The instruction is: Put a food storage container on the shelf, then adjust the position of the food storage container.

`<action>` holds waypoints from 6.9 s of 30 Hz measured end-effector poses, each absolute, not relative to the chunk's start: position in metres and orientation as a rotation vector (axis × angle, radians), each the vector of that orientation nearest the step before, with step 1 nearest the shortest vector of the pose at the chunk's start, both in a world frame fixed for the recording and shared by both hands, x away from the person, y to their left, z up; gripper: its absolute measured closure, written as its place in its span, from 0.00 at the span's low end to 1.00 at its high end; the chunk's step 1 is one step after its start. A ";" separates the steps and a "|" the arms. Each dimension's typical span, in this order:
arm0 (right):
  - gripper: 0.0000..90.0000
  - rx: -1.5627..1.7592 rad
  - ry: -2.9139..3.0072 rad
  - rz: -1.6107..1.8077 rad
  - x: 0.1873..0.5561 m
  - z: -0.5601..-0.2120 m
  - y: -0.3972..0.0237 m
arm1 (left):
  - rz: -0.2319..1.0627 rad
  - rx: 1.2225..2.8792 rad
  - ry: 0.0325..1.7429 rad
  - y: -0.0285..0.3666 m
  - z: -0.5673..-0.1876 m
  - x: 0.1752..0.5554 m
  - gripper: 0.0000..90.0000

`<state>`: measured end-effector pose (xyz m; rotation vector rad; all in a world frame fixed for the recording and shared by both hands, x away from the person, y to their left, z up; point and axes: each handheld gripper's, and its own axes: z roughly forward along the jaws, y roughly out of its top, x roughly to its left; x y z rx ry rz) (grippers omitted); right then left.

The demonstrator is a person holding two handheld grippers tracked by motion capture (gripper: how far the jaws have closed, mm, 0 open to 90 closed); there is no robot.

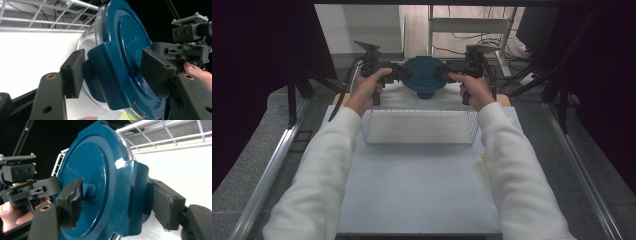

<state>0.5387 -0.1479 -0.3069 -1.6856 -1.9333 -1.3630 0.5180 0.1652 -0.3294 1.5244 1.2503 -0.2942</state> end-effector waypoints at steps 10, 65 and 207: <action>0.30 -1.680 -1.980 -1.390 0.536 -0.306 -0.146 | -0.261 1.539 1.233 0.163 -0.329 0.515 0.40; 0.28 -1.159 -2.728 -1.590 0.347 -0.324 -0.213 | 0.248 1.827 1.014 0.181 -0.367 0.315 0.30; 0.99 -1.015 -3.183 -0.832 0.383 -0.465 -0.248 | 0.298 2.050 1.126 0.174 -0.483 0.248 0.22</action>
